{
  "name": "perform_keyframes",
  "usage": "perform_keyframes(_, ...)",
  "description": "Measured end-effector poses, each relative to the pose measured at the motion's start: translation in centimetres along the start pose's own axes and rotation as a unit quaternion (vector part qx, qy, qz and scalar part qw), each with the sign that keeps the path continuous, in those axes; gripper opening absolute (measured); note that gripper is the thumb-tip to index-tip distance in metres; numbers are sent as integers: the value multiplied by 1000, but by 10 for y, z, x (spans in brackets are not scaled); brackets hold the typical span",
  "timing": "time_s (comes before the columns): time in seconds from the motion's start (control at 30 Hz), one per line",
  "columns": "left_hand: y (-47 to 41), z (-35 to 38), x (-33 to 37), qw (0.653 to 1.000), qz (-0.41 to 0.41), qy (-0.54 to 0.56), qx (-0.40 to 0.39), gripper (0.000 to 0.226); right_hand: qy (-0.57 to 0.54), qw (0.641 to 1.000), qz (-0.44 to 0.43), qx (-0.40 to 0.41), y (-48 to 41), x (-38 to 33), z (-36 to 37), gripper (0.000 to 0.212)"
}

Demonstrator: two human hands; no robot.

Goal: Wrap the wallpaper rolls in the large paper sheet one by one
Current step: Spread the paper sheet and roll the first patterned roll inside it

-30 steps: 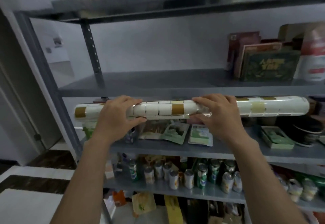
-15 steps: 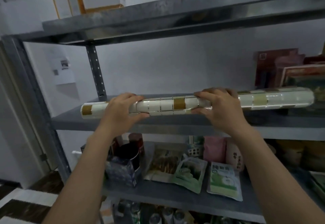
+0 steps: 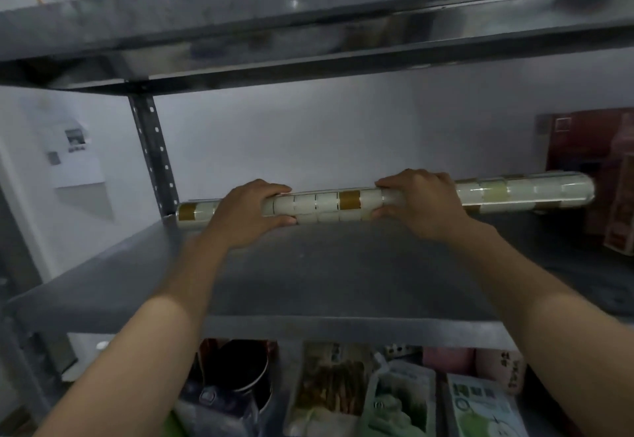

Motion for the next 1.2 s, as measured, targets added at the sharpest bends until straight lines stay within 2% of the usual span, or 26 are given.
perform_keyframes(0.27, -72, 30, -41, 999, -2, -11, -37, 58, 14, 994, 58, -93, -57, 19, 55, 55)
perform_keyframes(0.7, -143, 73, -83, 998, -16, -33, -45, 56, 23, 988, 87, -122, -113, 38, 121, 53)
perform_keyframes(1.0, -163, 105, -99, 991, -32, -85, -102, 60, 25, 981, 96, -169, -119, 50, 151, 51)
perform_keyframes(1.2, -167, 110, -102, 989, -36, -86, -115, 61, 14, 978, 83, -193, -119, 56, 157, 58)
Point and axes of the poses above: each hand's wrist, its own y-axis away from the middle knuckle, its own z-axis out of the palm, x = y × z, the point moved 2 cm from there along -y, towards the middle knuckle, and after that the axes turned 15 degrees about -z, right-handed, at the moved point
